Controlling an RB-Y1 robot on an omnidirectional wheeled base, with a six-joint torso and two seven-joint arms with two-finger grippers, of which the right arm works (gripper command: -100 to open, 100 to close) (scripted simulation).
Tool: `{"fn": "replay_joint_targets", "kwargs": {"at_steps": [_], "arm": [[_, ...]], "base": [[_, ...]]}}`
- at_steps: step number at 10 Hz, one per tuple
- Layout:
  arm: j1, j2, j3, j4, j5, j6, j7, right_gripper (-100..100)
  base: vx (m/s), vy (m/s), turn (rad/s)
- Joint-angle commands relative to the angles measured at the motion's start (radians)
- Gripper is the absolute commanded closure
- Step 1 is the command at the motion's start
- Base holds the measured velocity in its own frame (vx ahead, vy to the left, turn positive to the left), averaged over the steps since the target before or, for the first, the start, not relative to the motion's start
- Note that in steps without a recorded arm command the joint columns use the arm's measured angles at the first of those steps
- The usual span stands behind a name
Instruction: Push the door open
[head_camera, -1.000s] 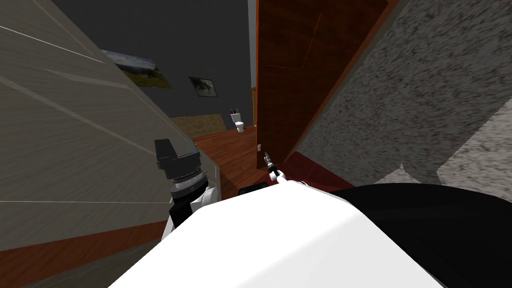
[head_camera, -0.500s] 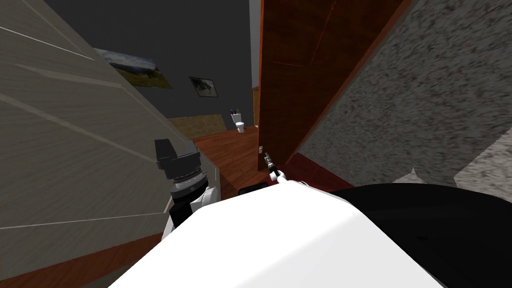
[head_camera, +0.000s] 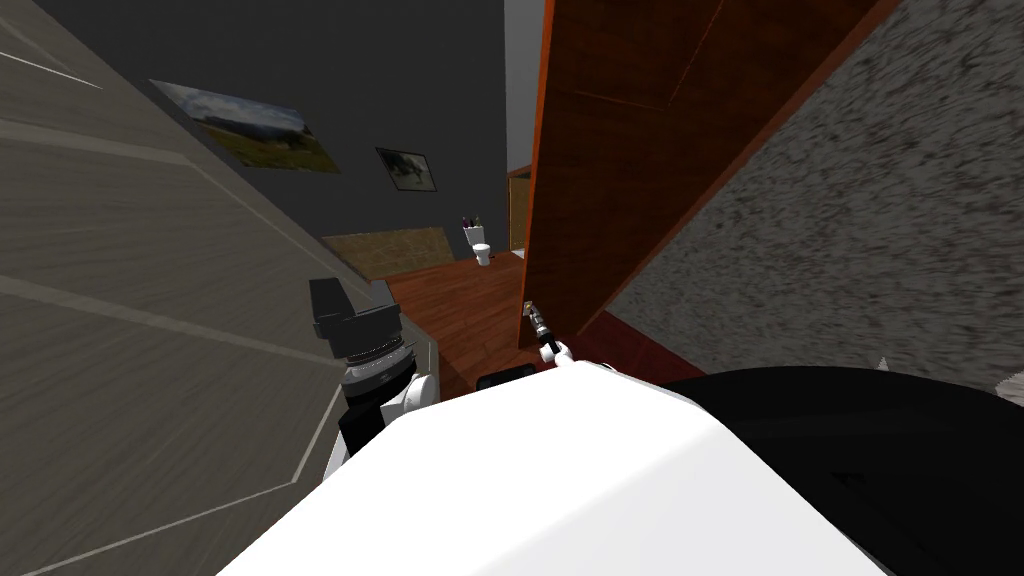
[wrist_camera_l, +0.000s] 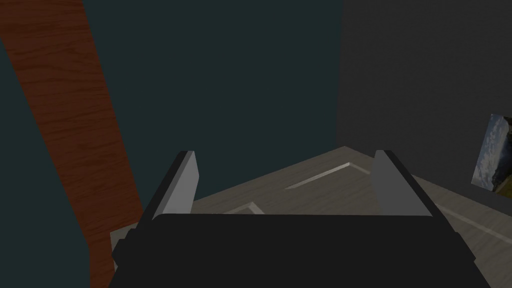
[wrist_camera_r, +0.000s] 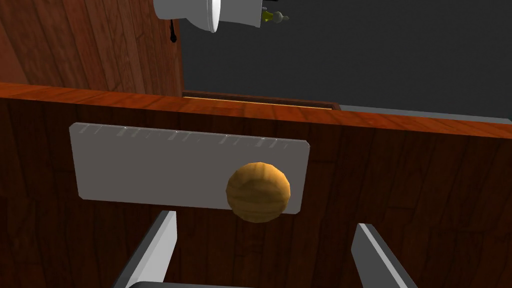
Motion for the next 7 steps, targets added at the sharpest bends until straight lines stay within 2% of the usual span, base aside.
{"fn": "replay_joint_targets", "kwargs": {"at_steps": [1,3,4,7], "arm": [[0.001,0.003,-0.003,0.002,-0.001,-0.005,0.003,-100],[0.001,0.004,-0.004,0.004,-0.002,-0.007,0.004,-100],[0.001,0.004,-0.004,0.004,-0.002,-0.007,0.004,100],[0.001,0.004,-0.004,0.004,-0.002,-0.007,0.004,100]], "base": [[0.211,0.01,0.031],[0.145,0.011,0.009],[-0.019,0.001,0.0],[-0.022,-0.003,0.005]]}}
